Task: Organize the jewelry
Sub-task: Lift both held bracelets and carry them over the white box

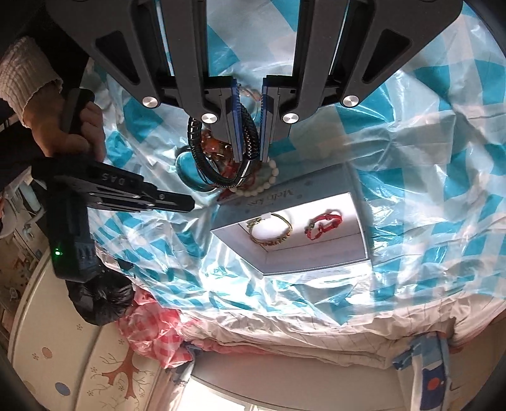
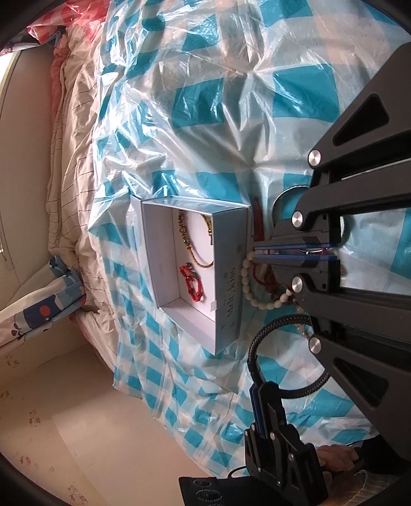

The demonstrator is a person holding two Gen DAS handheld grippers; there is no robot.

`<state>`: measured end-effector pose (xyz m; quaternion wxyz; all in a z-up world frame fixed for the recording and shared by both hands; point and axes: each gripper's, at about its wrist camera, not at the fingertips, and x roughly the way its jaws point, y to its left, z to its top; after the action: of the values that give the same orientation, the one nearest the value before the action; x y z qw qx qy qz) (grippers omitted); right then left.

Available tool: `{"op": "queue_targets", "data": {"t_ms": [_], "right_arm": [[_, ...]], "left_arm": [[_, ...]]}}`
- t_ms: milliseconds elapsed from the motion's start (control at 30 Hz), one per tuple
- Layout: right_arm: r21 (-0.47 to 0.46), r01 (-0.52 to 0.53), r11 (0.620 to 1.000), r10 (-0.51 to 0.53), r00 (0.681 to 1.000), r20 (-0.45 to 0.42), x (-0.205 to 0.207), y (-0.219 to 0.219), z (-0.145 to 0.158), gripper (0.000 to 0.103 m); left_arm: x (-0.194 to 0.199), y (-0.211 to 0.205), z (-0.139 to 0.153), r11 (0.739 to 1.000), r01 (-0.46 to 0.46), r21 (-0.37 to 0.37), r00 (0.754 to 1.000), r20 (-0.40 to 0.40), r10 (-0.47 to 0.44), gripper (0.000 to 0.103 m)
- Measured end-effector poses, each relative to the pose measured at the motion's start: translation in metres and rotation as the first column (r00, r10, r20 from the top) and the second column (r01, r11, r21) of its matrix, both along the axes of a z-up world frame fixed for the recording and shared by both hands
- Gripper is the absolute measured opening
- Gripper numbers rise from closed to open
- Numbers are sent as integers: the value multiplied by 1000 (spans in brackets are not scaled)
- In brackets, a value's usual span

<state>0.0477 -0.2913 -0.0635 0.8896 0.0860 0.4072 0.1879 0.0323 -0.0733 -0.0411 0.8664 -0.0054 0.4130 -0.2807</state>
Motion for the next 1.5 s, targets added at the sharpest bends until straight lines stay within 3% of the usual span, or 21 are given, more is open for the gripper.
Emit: {"op": "queue_targets", "data": {"t_ms": [300, 433, 500, 533, 567, 700, 833, 933, 1167, 1500], "right_arm": [[29, 10, 1000, -12, 998, 55, -2, -5, 12, 3], [8, 0, 1000, 0, 1000, 0, 5, -5, 2, 3], [-20, 8, 1000, -9, 998, -60, 10, -4, -13, 13], [-29, 11, 1000, -14, 997, -81, 12, -4, -20, 32], [-41, 13, 999, -17, 995, -96, 14, -2, -26, 37], [-98, 20, 995, -32, 991, -131, 20, 3, -43, 37], [-110, 15, 994, -31, 988, -149, 23, 4, -53, 34], [-92, 0, 996, -15, 986, -165, 24, 2, -55, 3], [-23, -15, 1000, 13, 995, -103, 16, 1, -29, 3], [106, 0, 994, -8, 997, 78, 14, -12, 27, 3]], "left_arm": [[10, 9, 3, 998, -54, -16, 998, 13, 54, 9], [14, 12, 5, 997, -67, -22, 998, 15, 68, 9], [15, 14, 5, 997, -73, -24, 997, 12, 74, 9], [15, 14, 5, 997, -75, -25, 997, 12, 75, 9], [16, 15, 5, 997, -76, -27, 997, 12, 76, 9], [17, 14, 5, 997, -75, -32, 997, 12, 75, 9], [17, 15, 5, 996, -76, -36, 997, 11, 77, 9], [19, 14, 5, 996, -82, -40, 997, 9, 82, 9], [25, 15, 6, 993, -102, -56, 995, 11, 103, 9], [40, 13, 7, 988, -129, -81, 991, 8, 131, 9]]}}
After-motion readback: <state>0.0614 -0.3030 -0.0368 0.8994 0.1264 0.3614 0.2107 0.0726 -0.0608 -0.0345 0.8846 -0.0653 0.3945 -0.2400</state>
